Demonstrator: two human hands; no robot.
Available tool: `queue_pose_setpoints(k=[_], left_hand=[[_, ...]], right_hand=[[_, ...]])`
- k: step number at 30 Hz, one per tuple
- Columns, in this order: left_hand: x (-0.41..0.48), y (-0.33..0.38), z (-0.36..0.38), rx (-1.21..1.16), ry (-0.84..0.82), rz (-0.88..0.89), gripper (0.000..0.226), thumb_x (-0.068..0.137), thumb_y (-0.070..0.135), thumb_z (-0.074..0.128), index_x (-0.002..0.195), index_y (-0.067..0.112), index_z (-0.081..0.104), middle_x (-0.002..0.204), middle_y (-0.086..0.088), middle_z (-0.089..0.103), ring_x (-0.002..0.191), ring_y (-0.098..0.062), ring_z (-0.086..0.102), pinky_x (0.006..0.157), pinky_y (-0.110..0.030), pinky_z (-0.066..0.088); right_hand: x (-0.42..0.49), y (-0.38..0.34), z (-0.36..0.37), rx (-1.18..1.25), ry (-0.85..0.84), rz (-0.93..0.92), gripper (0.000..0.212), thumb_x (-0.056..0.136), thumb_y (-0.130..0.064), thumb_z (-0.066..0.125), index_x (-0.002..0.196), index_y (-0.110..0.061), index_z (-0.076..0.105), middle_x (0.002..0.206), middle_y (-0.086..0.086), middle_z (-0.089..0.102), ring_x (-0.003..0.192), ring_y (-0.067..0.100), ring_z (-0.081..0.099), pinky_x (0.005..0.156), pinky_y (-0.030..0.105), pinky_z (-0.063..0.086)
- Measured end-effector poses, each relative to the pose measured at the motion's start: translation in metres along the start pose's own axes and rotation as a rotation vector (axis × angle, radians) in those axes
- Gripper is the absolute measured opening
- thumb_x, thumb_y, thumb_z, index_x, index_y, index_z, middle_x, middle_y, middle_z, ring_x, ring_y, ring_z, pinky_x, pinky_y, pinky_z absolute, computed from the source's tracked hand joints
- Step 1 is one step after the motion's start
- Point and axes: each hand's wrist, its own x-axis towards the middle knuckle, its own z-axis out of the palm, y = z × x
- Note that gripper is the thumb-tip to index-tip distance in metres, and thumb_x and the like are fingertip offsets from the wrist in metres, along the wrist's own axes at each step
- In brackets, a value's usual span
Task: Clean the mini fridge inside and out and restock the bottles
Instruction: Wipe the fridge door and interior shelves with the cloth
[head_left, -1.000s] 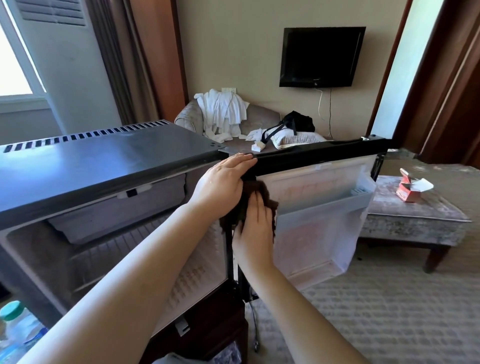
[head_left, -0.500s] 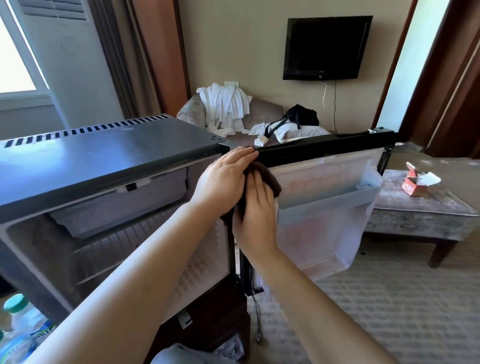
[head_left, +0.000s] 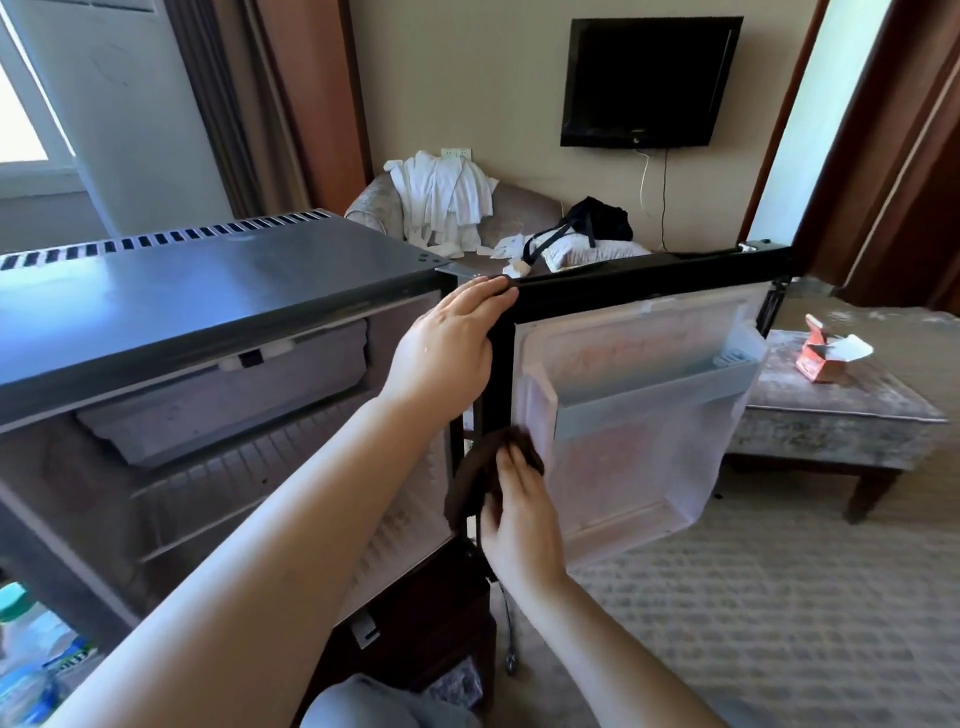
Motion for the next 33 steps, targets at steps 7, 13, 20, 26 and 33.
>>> queue_pose_setpoints(k=[7,13,20,26,33], left_hand=[[0.0,0.003,-0.003,-0.021,0.007,-0.049,0.048,0.09,0.012,0.038,0.133,0.024,0.056,0.143,0.01,0.048,0.136,-0.009,0.037,0.109,-0.021,0.028],[0.002,0.001,-0.002,-0.018,0.021,-0.034,0.052,0.088,-0.001,0.044,0.131,0.024,0.058,0.141,0.01,0.05,0.134,-0.011,0.041,0.104,-0.023,0.034],[0.0,0.006,-0.007,0.013,-0.041,-0.071,0.054,0.09,0.001,0.041,0.137,0.026,0.051,0.147,0.012,0.041,0.139,-0.007,0.031,0.107,-0.024,0.033],[-0.024,0.016,-0.01,0.013,-0.103,-0.092,0.068,0.085,-0.002,0.04,0.149,0.022,0.031,0.157,0.012,0.021,0.145,-0.004,0.012,0.11,-0.023,0.027],[-0.086,0.005,-0.019,-0.023,-0.28,-0.377,0.066,0.092,0.011,0.047,0.151,0.023,0.021,0.159,0.008,0.016,0.136,-0.019,0.037,0.104,-0.03,0.035]], right_hand=[[0.076,-0.052,-0.045,0.144,0.225,-0.034,0.065,0.087,-0.011,0.062,0.145,-0.002,0.034,0.149,0.013,0.039,0.137,0.024,0.03,0.116,0.029,0.018],[0.02,-0.016,-0.011,0.021,-0.001,0.012,0.067,0.079,-0.005,0.068,0.14,0.001,0.042,0.14,0.016,0.05,0.13,0.031,0.046,0.104,0.042,0.045],[-0.009,0.0,-0.002,0.067,-0.215,0.129,0.064,0.091,-0.014,0.057,0.149,-0.008,0.03,0.154,0.007,0.033,0.14,0.023,0.035,0.11,0.03,0.036],[0.003,-0.006,-0.017,0.116,-0.197,0.122,0.06,0.089,-0.01,0.06,0.145,-0.005,0.037,0.149,0.009,0.04,0.137,0.024,0.039,0.11,0.03,0.035],[0.017,-0.008,-0.033,0.196,-0.241,0.197,0.057,0.091,-0.013,0.061,0.144,-0.011,0.04,0.146,0.002,0.044,0.136,0.02,0.039,0.112,0.027,0.029]])
